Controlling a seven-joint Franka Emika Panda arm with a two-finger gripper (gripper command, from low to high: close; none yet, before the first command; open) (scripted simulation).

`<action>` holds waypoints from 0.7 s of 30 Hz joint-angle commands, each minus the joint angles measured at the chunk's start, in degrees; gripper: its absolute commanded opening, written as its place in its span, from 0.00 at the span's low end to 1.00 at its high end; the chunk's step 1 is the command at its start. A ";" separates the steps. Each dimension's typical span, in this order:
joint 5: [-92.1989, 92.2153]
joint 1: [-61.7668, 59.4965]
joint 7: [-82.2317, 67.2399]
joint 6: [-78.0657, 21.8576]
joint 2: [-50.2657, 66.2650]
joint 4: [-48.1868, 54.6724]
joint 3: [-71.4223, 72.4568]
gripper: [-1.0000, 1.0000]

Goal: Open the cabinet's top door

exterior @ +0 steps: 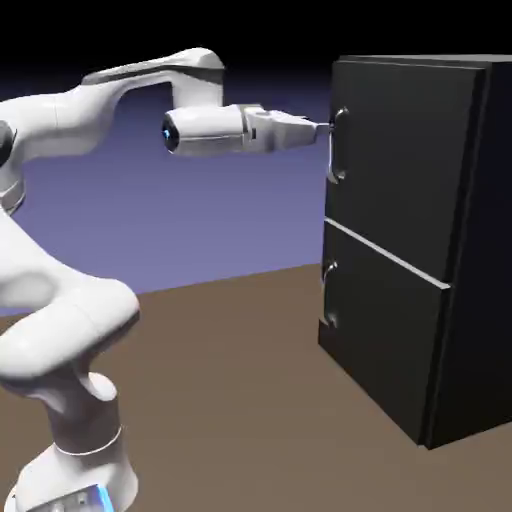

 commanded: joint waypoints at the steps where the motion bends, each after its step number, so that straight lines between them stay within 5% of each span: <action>1: 2.50 -0.89 -1.66 0.10 -0.38 0.65 1.06 0.50; 13: 17.22 -16.05 -11.28 -0.58 -0.38 11.81 12.54 0.50; 14: 17.22 -16.05 -11.28 -0.58 -0.38 11.82 12.54 0.00; 21: 17.22 -3.59 -17.69 -7.21 3.47 1.64 4.97 0.00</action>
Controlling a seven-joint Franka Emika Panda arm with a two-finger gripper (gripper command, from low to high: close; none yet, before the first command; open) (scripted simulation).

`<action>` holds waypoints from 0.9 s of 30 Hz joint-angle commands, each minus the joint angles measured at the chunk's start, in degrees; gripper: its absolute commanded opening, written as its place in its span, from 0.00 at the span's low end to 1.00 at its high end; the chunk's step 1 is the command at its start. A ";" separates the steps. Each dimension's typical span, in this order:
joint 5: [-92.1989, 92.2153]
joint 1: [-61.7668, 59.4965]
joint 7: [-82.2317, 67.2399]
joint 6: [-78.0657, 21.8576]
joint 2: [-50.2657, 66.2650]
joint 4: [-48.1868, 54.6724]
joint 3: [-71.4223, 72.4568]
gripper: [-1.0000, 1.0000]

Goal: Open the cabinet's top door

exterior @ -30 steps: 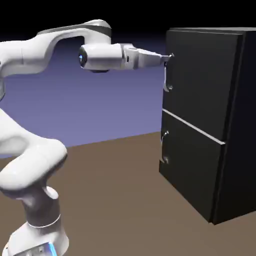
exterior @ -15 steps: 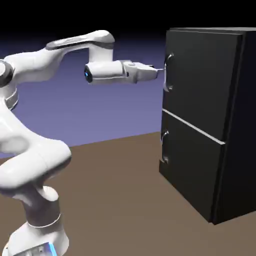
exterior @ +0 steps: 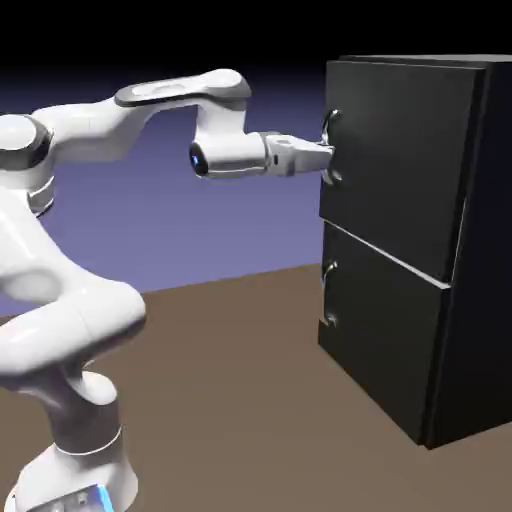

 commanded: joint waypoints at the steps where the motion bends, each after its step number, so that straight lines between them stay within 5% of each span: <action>1: 0.00 2.08 -1.19 -0.81 0.72 -1.43 -1.38 0.00; 19: -0.22 39.46 -23.79 -6.99 10.73 -16.73 -31.52 0.00; 27: -15.95 56.07 -16.18 -9.54 5.65 -25.74 -46.39 0.00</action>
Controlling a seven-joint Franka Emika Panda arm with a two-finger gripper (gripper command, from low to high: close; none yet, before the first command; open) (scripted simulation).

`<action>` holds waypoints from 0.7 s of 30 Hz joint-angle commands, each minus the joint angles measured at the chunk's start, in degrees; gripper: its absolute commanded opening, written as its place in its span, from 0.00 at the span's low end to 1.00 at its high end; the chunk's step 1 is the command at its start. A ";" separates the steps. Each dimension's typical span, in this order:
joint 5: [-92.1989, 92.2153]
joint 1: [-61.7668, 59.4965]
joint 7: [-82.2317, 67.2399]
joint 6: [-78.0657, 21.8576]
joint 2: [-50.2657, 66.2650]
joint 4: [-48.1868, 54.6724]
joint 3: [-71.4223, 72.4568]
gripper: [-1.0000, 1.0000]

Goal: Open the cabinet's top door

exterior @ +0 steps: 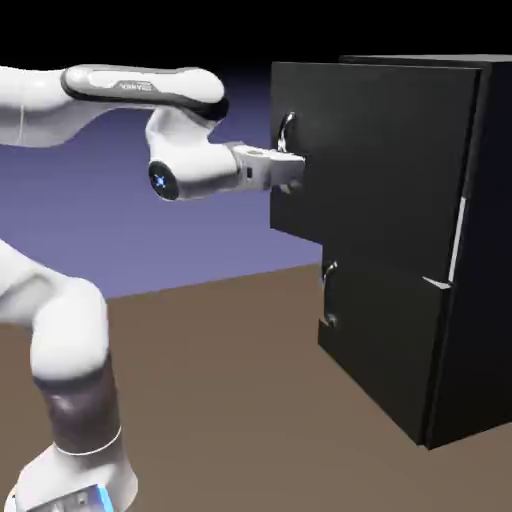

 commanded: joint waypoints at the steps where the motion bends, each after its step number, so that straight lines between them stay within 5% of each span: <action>1: -2.41 2.08 1.19 -0.20 -0.97 -1.19 -1.98 0.00; 21: -52.24 24.90 29.49 -2.45 -23.31 -18.07 -29.49 0.00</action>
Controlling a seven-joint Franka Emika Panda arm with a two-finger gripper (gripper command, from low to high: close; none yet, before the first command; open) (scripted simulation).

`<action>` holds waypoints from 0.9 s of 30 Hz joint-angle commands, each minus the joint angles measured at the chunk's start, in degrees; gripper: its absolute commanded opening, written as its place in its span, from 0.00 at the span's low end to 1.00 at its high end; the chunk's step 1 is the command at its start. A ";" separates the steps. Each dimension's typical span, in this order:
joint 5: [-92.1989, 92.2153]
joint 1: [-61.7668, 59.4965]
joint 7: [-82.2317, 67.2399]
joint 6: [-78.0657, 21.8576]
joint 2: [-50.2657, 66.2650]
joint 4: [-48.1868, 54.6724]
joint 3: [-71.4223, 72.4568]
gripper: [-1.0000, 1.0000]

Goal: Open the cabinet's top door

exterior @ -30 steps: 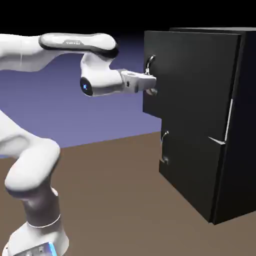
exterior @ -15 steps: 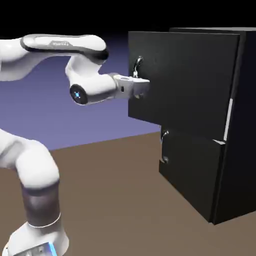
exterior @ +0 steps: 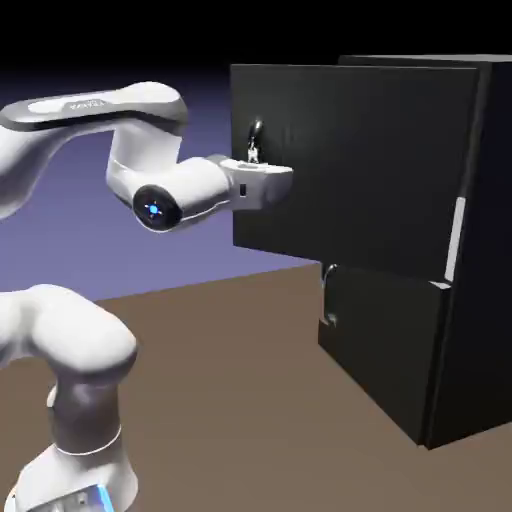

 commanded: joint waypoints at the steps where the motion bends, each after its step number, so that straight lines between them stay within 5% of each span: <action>1: -2.50 -0.25 1.77 -0.81 -1.01 -0.64 -0.75 0.00; 15: -36.52 -12.30 17.94 -28.68 -11.02 -3.14 -19.98 0.00; 27: -58.09 -8.79 19.16 -58.58 -5.42 12.86 -44.09 0.00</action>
